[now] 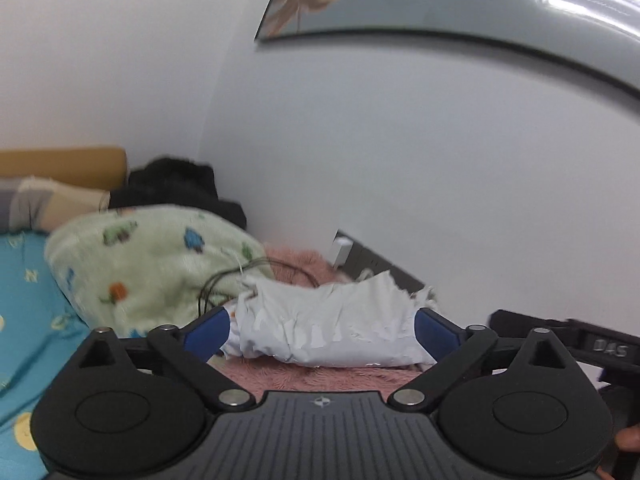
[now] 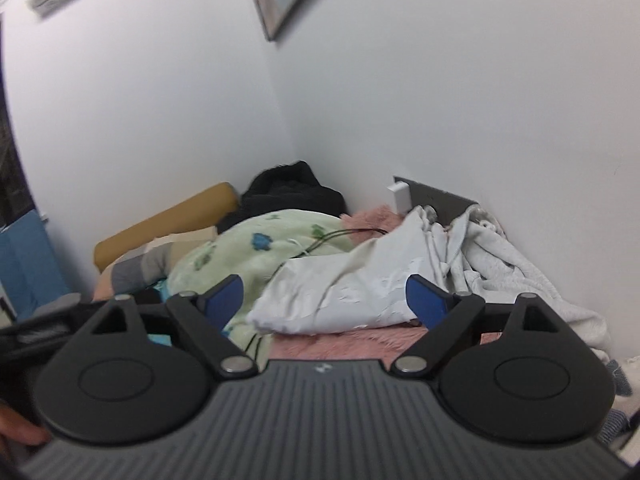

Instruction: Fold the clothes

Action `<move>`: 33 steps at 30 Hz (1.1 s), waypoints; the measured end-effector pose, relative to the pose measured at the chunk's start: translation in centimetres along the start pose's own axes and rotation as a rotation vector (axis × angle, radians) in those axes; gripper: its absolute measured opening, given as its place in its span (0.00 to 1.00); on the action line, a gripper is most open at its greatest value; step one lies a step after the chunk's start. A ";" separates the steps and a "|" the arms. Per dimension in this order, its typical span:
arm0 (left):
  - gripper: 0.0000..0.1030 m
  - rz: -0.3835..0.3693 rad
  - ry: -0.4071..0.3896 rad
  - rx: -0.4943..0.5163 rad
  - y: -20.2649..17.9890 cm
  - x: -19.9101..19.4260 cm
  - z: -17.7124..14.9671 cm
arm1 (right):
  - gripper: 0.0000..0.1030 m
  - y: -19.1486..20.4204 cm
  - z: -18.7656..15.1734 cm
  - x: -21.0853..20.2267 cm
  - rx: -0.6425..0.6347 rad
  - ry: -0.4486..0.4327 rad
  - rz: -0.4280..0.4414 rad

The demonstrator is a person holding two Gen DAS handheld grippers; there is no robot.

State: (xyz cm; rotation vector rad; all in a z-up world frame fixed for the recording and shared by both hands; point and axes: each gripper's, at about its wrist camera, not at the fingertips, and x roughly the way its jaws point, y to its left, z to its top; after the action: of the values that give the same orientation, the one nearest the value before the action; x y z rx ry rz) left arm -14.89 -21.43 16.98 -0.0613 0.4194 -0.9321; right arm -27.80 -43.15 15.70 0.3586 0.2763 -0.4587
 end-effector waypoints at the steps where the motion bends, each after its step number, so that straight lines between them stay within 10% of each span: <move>1: 0.98 0.017 -0.011 0.022 -0.6 -1.4 -0.2 | 0.87 0.4 -0.3 -0.6 -0.020 -0.004 0.006; 13: 0.98 0.151 -0.065 0.084 -4.5 -10.2 -4.7 | 0.87 2.9 -3.5 -6.6 -0.118 -0.056 0.032; 33: 0.99 0.219 -0.079 0.056 -2.8 -9.7 -7.9 | 0.87 2.9 -6.6 -5.6 -0.157 -0.044 -0.019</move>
State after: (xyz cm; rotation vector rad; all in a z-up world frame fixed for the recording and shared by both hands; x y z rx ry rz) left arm -25.10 -14.47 13.47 -0.0008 0.3196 -0.7225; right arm -32.41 -36.03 12.46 0.1930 0.2716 -0.4600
